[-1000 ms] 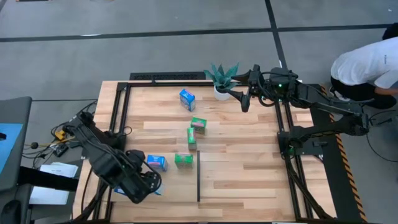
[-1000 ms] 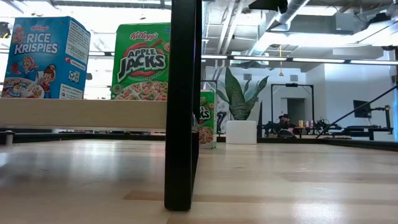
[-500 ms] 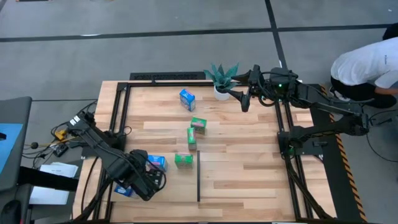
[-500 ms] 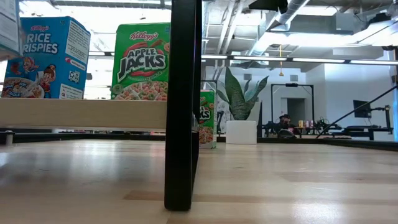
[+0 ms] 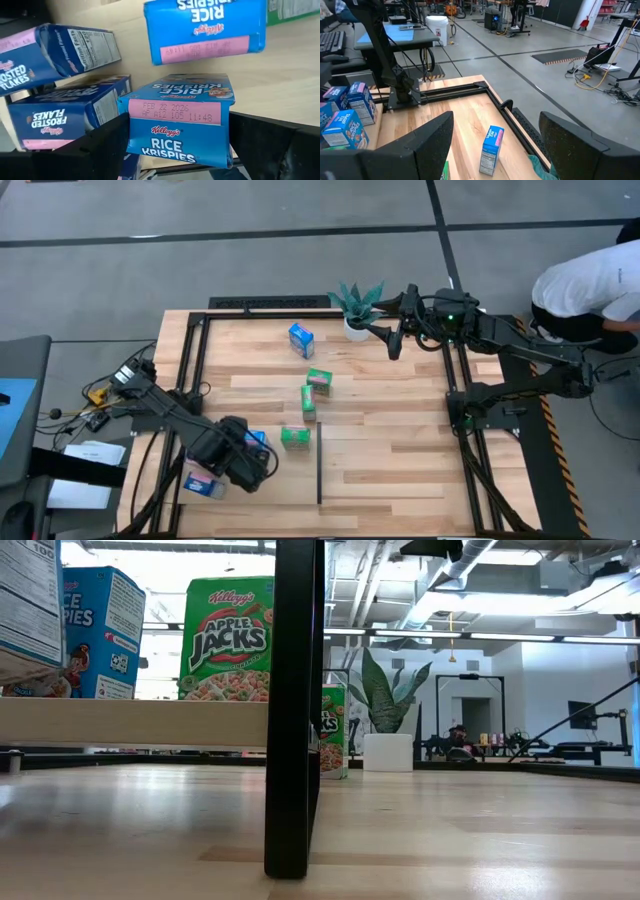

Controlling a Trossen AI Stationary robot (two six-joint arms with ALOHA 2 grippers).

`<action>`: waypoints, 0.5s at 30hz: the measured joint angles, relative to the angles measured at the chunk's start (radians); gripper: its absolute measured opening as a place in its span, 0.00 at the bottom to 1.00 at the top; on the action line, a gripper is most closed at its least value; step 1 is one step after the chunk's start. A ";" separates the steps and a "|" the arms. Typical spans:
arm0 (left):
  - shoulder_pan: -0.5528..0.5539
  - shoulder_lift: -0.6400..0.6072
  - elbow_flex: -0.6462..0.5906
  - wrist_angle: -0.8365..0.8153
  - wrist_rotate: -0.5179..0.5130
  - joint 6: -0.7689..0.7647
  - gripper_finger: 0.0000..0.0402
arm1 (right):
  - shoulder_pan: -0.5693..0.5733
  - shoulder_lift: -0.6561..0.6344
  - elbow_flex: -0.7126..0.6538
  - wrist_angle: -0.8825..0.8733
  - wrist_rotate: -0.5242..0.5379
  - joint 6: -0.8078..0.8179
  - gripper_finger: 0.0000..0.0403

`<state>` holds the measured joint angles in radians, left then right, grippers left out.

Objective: Stack cereal on shelf
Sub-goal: Put the left light blue cereal box on the shelf aligned with the other light blue cereal box

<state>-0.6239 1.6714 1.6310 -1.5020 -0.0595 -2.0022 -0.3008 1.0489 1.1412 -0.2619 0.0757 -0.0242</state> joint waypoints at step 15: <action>0.002 0.000 0.000 -0.009 0.007 -0.008 0.74 | 0.000 0.000 0.000 0.000 0.000 -0.002 0.79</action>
<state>-0.6216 1.6714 1.6310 -1.5108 -0.0521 -2.0103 -0.3008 1.0489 1.1412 -0.2619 0.0758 -0.0258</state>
